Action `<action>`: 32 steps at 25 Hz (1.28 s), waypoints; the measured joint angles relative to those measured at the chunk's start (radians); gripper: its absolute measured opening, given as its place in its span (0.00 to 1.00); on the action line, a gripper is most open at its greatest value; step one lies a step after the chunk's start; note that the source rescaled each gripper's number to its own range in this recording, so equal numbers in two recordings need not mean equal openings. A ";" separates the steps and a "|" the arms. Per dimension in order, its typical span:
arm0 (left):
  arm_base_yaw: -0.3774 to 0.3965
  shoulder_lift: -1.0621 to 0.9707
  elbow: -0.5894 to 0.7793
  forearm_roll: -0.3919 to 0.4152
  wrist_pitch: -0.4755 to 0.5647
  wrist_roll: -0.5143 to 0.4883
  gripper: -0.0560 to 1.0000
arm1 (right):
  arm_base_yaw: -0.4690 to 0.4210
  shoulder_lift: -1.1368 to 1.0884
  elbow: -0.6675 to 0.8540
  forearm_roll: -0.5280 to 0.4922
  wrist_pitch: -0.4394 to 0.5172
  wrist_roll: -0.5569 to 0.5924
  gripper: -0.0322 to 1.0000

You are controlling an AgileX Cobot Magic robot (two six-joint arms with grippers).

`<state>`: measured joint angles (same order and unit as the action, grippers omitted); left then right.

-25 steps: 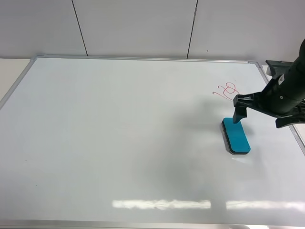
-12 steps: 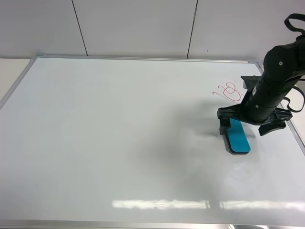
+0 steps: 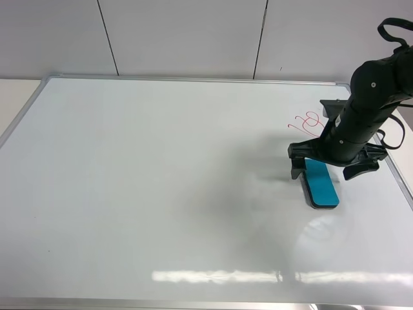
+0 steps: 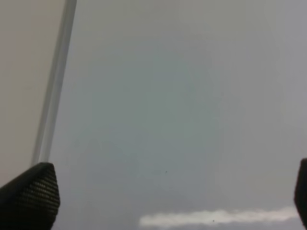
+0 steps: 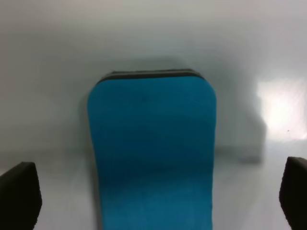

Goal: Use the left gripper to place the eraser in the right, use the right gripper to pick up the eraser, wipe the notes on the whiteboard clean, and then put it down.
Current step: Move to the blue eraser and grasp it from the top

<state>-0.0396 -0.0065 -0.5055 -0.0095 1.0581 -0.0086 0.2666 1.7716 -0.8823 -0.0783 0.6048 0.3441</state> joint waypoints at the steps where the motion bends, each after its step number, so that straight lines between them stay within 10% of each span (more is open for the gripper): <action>1: 0.000 0.000 0.000 0.000 0.000 0.000 1.00 | 0.000 0.000 0.000 0.000 0.000 0.000 1.00; 23: 0.000 0.000 0.000 0.000 0.000 0.000 1.00 | 0.008 0.038 -0.002 0.020 -0.001 0.011 0.99; 26: 0.000 0.000 0.000 0.000 0.000 0.000 1.00 | 0.008 0.038 -0.002 0.029 0.011 0.011 0.69; 28: 0.000 0.000 0.000 0.000 0.001 0.000 1.00 | 0.008 0.038 -0.002 0.054 0.042 0.011 0.08; 32: 0.000 0.000 0.000 0.000 0.001 0.000 1.00 | 0.008 0.038 -0.014 0.068 0.098 0.015 0.04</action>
<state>-0.0396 -0.0065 -0.5055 -0.0095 1.0591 -0.0086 0.2748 1.8093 -0.8965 -0.0099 0.7029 0.3593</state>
